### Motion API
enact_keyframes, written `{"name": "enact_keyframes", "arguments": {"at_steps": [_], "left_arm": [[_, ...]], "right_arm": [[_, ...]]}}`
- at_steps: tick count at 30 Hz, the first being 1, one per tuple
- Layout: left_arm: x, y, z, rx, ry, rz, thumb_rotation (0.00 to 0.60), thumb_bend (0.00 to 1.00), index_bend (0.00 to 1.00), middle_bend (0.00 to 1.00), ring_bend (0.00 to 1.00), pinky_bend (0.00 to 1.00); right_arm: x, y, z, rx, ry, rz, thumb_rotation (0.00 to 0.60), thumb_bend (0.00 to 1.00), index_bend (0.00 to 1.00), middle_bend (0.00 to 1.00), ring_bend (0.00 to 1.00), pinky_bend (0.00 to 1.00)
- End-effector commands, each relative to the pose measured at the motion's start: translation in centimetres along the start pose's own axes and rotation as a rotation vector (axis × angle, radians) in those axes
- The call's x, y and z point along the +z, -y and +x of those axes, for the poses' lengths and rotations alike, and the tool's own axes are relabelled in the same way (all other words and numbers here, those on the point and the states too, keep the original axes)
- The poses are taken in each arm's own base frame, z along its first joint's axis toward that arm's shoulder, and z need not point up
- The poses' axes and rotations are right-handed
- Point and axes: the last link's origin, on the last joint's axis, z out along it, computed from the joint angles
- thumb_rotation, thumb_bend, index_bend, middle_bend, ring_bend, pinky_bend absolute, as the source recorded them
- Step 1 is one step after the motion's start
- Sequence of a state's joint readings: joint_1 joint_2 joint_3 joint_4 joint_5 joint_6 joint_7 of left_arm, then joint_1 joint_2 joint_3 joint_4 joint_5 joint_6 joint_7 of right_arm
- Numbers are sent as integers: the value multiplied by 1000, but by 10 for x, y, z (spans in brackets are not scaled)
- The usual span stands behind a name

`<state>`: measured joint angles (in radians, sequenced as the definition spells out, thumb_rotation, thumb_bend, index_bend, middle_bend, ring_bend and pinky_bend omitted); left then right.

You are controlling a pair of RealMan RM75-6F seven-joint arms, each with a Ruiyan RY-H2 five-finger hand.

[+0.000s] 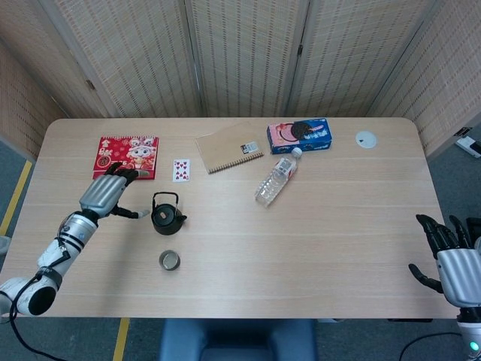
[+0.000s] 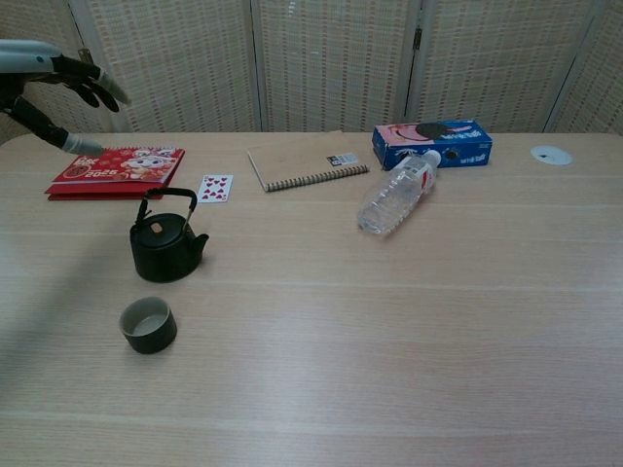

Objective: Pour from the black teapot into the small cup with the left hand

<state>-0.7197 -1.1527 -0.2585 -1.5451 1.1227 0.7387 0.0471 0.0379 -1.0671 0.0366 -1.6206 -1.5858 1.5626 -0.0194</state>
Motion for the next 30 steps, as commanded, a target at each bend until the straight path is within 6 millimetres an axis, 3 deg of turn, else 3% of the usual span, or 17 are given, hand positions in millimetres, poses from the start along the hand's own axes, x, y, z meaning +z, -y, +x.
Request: {"name": "enact_keyframes", "arguments": {"at_steps": [1,8,13,19,23,30], "left_arm": [[20,-9,-5,15,34,8,427,210,237,258,216,13],[46,-13,-16,39,97,68,364,200,238,259,216,1],[59,-14,-25,45,141,94,353,190,238,259,215,0],[69,-14,-41,59,209,121,316,184,262,262,217,0],[72,-16,-51,51,257,129,237,165,264,263,210,0],[78,-21,-62,20,293,130,194,149,264,263,197,0]], "right_arm": [[-1,-1,0,4,-1,-4,600,242,41,162,202,33],[-2,-5,-4,13,9,-16,600,242,42,171,205,33],[-3,-7,-4,14,7,-22,600,242,43,173,208,33],[-2,-8,-4,17,2,-29,600,242,47,180,211,33],[-1,-6,-4,16,-2,-25,600,242,50,185,217,33],[1,-6,-3,15,0,-30,600,242,56,192,218,33]]}}
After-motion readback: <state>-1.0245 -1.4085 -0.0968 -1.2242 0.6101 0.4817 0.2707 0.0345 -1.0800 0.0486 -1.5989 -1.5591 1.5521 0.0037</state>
